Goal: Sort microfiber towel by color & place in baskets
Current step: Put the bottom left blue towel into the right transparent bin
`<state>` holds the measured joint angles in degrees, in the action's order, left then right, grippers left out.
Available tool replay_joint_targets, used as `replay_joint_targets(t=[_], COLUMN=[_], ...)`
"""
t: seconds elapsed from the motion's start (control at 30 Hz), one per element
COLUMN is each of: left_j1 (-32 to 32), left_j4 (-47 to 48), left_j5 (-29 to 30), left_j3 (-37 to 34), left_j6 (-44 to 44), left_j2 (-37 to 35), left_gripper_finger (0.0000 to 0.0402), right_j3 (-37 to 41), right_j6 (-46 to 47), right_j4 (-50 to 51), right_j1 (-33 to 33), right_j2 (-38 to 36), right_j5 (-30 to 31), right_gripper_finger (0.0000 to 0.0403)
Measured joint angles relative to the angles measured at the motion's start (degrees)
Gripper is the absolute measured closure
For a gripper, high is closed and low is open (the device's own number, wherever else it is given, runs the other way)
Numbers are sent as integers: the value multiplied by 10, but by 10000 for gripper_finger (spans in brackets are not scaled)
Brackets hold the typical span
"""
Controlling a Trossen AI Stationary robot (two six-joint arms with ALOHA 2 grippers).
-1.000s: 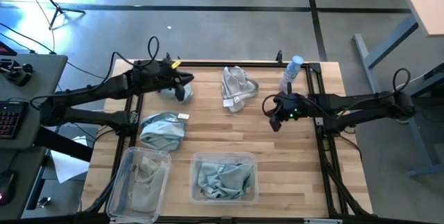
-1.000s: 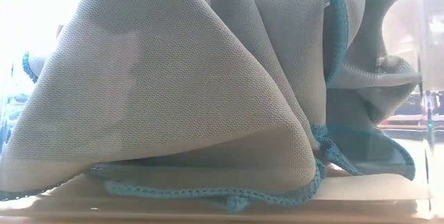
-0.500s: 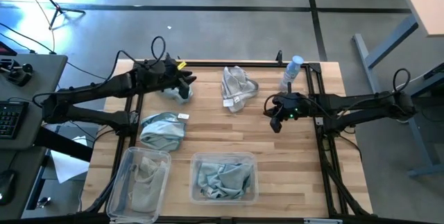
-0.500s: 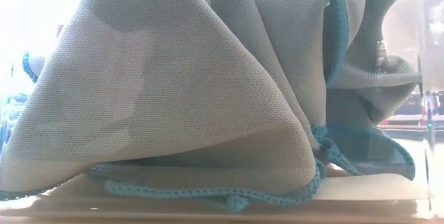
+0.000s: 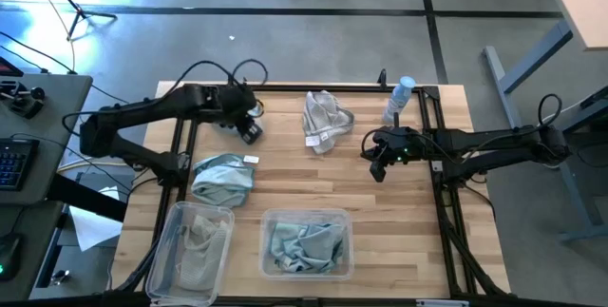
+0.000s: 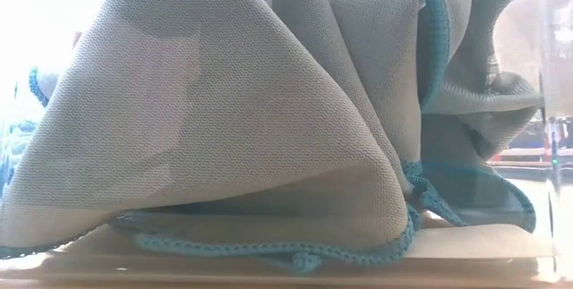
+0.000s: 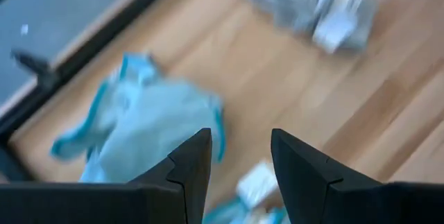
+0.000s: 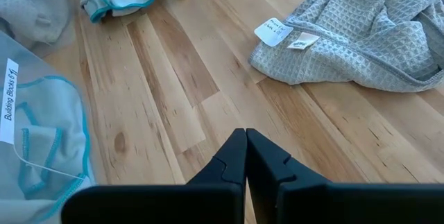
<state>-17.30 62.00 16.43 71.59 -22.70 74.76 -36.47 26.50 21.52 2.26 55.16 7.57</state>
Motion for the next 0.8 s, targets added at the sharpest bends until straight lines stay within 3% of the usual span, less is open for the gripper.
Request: replay_joint_targets(t=[0.1,0.23,0.8], left_j1=[1,9,18], left_j4=[74,101,2], left_j5=[-18,-55,-84], left_j3=[0,-36,-278], left_j6=[20,41,16], left_j2=[22,29,28], left_gripper_finger=[264,264,264], right_j3=[0,0,0], right_j6=[3,4,20], right_j4=[0,0,0], right_j1=[0,0,0], right_j2=[0,0,0], right_j5=[0,0,-2], right_gripper_finger=[403,403,403])
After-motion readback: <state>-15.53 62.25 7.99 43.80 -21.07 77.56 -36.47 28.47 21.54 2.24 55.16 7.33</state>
